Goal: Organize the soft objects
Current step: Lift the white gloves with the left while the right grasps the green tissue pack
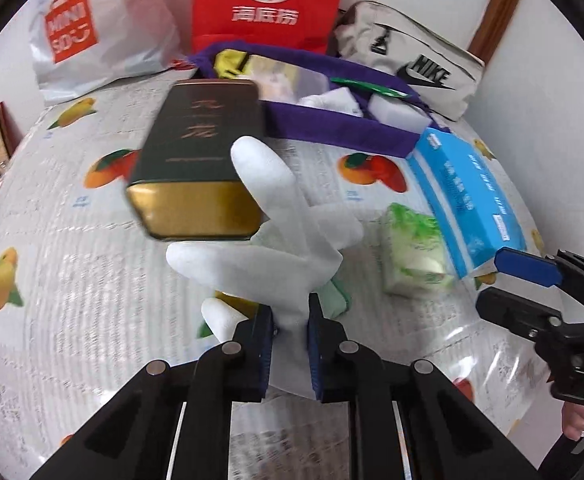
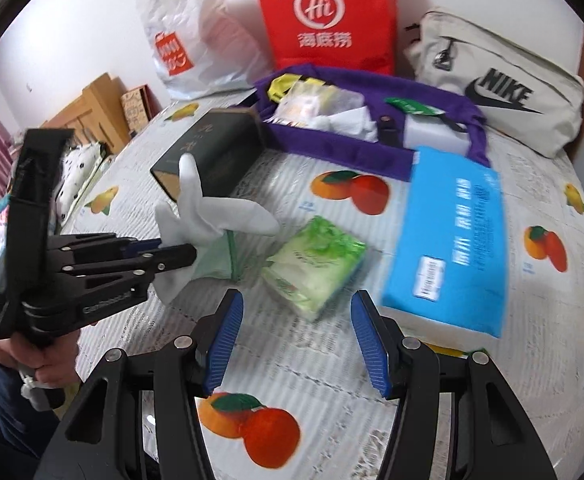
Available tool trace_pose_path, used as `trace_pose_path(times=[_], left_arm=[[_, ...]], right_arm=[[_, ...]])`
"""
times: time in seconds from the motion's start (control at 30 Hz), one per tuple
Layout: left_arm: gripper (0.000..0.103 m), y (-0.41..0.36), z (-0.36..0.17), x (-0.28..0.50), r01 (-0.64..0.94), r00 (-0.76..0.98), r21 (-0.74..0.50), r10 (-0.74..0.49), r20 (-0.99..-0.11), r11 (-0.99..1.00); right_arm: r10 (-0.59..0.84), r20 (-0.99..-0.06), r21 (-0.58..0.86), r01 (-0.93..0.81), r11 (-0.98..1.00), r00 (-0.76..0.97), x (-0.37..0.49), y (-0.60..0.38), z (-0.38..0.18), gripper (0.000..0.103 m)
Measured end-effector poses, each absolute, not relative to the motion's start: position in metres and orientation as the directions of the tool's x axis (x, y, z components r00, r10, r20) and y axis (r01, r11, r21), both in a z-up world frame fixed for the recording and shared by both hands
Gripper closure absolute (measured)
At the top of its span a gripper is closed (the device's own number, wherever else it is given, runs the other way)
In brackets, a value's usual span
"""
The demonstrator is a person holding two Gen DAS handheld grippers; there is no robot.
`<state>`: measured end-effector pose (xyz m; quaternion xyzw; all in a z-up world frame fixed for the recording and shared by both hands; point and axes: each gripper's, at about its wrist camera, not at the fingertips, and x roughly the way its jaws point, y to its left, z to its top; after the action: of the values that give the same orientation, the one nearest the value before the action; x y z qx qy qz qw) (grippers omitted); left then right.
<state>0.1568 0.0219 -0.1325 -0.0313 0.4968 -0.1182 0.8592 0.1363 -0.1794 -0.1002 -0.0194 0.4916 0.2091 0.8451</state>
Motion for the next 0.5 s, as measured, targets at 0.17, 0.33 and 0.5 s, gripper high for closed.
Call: trace_pose_path(times=[0.17,0.33,0.5], left_arm=[[0.088,0.04,-0.142,0.155,0.141,0.468,-0.188,-0.233,-0.852,0.972],[0.086,0.047,-0.154,0.156,0.129,0.454,-0.218,-0.253,-0.855,0.967],[0.086,0.053,-0.156,0.157,0.13,0.45,-0.254,-0.285,-0.846,0.958]], right_arm=[[0.305,-0.856,0.125,-0.407,0.905,0.417,0.144,-0.156,-0.11,0.047],[0.243,-0.876,0.055,-0.414,0.908,0.416,0.153,-0.139,-0.124,0.047],[0.196,-0.893,0.015,-0.409,0.912,0.405,0.16,-0.131,-0.139,0.047]])
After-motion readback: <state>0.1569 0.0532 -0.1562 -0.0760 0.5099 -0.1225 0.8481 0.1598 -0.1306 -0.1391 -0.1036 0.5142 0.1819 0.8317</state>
